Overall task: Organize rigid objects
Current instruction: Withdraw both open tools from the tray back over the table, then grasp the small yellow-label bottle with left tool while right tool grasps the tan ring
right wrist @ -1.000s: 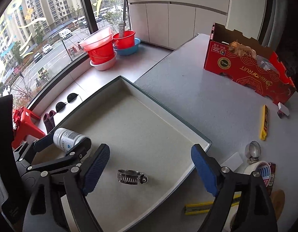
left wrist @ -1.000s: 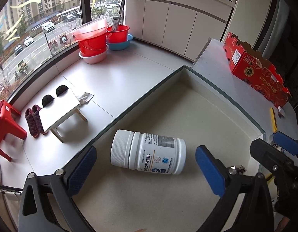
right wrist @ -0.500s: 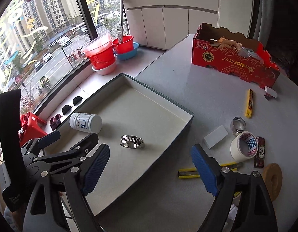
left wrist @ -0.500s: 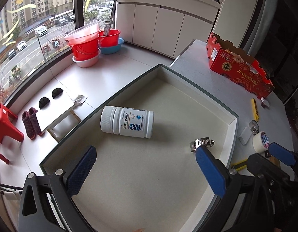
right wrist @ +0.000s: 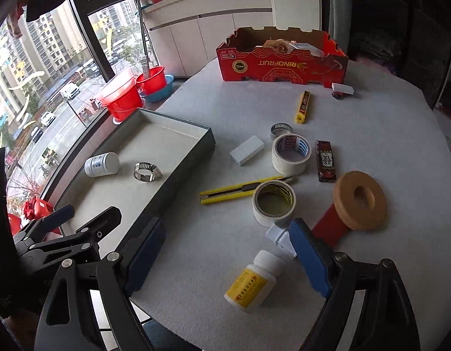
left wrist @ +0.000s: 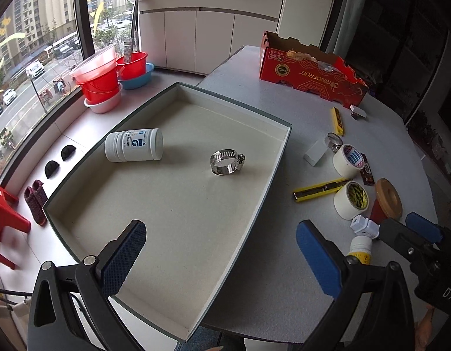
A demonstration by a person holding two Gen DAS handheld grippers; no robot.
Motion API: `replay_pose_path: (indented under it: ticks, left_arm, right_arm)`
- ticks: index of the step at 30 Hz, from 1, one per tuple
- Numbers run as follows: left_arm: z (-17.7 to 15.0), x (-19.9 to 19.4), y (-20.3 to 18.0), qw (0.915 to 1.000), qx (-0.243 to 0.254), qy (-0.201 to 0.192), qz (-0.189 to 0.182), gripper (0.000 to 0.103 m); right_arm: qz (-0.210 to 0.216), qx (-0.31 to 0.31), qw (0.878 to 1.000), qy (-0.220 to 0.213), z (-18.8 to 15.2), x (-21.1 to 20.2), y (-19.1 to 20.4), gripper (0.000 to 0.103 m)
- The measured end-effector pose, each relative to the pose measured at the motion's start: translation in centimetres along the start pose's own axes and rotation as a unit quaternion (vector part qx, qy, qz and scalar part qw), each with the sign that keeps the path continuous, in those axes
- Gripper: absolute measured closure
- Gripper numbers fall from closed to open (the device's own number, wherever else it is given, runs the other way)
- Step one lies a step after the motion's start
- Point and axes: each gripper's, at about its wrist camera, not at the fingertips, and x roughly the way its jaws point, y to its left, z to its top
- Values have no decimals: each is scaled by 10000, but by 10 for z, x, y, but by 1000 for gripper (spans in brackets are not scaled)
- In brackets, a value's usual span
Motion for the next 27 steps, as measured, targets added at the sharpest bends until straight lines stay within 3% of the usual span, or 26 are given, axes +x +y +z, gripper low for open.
replay_pose_path:
  ticks: [11, 22, 27]
  left_arm:
    - [-35, 12, -71, 9957, 815, 378, -228, 0]
    - [-52, 30, -154, 9796, 1936, 394, -369, 0]
    - [-58, 49, -168, 9739, 2246, 338, 32, 0]
  right_arm:
    - [-219, 1251, 9917, 219, -70, -16, -87, 16]
    - [-378, 2023, 9782, 271, -117, -32, -139, 16]
    - [-386, 2075, 9772, 239, -119, -34, -144, 16]
